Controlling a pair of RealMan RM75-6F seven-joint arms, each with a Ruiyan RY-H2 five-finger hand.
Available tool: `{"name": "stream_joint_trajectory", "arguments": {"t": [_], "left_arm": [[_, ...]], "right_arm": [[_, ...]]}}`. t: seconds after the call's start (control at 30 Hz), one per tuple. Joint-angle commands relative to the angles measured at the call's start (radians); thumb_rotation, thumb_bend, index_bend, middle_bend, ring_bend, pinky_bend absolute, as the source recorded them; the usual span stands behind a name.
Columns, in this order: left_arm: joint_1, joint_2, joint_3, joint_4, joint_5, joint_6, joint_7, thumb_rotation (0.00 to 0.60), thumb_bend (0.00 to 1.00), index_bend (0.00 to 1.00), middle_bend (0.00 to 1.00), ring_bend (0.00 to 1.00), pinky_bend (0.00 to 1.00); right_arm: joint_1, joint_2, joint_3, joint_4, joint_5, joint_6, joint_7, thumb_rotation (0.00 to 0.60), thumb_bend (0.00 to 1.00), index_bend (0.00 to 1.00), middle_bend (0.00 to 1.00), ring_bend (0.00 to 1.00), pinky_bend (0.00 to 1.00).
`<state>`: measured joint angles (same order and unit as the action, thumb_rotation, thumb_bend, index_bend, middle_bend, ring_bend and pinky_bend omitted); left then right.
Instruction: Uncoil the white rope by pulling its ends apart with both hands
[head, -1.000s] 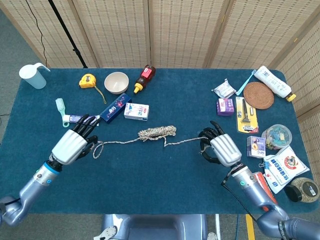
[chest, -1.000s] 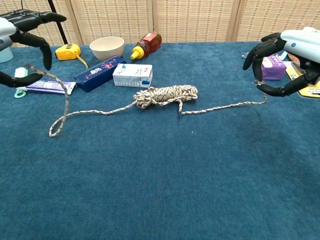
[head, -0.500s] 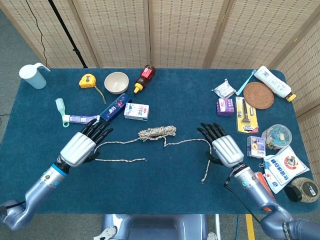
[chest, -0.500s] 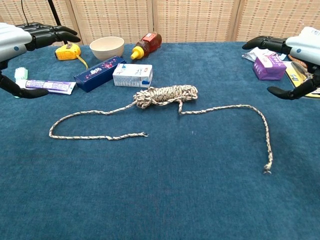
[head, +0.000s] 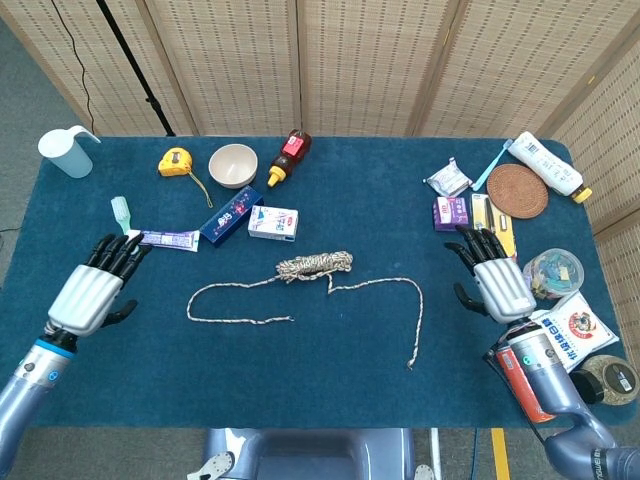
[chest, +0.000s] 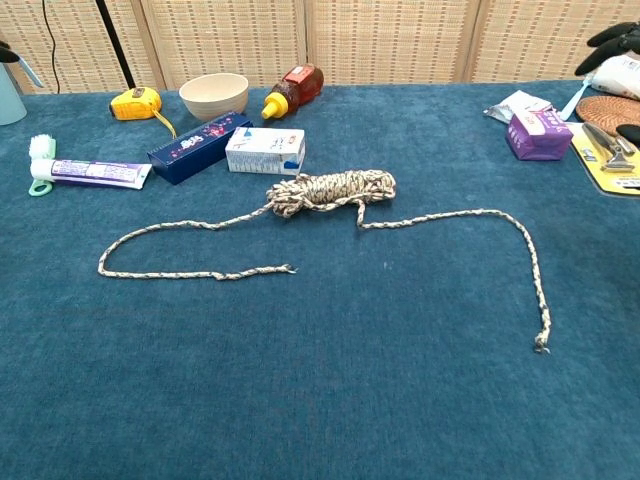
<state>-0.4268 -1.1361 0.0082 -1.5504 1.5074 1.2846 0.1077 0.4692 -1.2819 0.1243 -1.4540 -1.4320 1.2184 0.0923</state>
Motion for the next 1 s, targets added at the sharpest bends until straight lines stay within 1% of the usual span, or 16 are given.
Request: {"name": "stream_joint_trajectory", "arguments": {"t": [0.03, 0.13, 0.23, 0.33, 0.53, 0.6, 0.83, 1.0], "left_arm": [[0.058, 0.051, 0.006, -0.036, -0.059, 0.033, 0.006, 0.6, 0.26, 0.0, 0.0, 0.0, 0.0], [0.102, 0.068, 0.013, -0.036, -0.07, 0.075, -0.002, 0.6, 0.26, 0.03, 0.0, 0.0, 0.0], [0.148, 0.077, 0.021, -0.02, -0.069, 0.122, -0.014, 0.6, 0.26, 0.08, 0.0, 0.0, 0.0], [0.189, 0.078, 0.027, -0.003, -0.063, 0.166, -0.03, 0.6, 0.26, 0.11, 0.0, 0.0, 0.0], [0.252, 0.081, 0.043, 0.01, -0.05, 0.226, -0.054, 0.6, 0.26, 0.11, 0.0, 0.0, 0.0], [0.296, 0.083, 0.054, 0.013, -0.051, 0.266, -0.071, 0.6, 0.26, 0.11, 0.0, 0.0, 0.0], [0.352, 0.092, 0.077, 0.021, -0.04, 0.285, -0.102, 0.6, 0.26, 0.11, 0.0, 0.0, 0.0], [0.358, 0.112, 0.064, 0.005, -0.027, 0.297, -0.104, 0.6, 0.26, 0.12, 0.0, 0.0, 0.0]], "right_arm": [[-0.042, 0.017, 0.003, 0.039, 0.033, 0.03, 0.024, 0.6, 0.47, 0.34, 0.15, 0.08, 0.0], [-0.075, 0.029, 0.001, 0.049, 0.06, 0.047, 0.027, 0.6, 0.47, 0.41, 0.18, 0.1, 0.0], [-0.11, 0.042, -0.008, 0.045, 0.075, 0.068, 0.03, 0.6, 0.47, 0.44, 0.2, 0.12, 0.0], [-0.144, 0.053, -0.019, 0.03, 0.069, 0.1, 0.037, 0.6, 0.47, 0.45, 0.21, 0.12, 0.0], [-0.198, 0.069, -0.039, 0.003, 0.051, 0.163, 0.008, 0.6, 0.47, 0.47, 0.22, 0.12, 0.0], [-0.235, 0.083, -0.052, -0.02, 0.04, 0.207, 0.002, 0.6, 0.47, 0.47, 0.23, 0.12, 0.0], [-0.296, 0.114, -0.079, -0.051, 0.017, 0.261, -0.018, 0.6, 0.47, 0.48, 0.23, 0.13, 0.0], [-0.319, 0.124, -0.083, -0.056, 0.011, 0.276, -0.012, 0.6, 0.47, 0.48, 0.23, 0.13, 0.0]]}}
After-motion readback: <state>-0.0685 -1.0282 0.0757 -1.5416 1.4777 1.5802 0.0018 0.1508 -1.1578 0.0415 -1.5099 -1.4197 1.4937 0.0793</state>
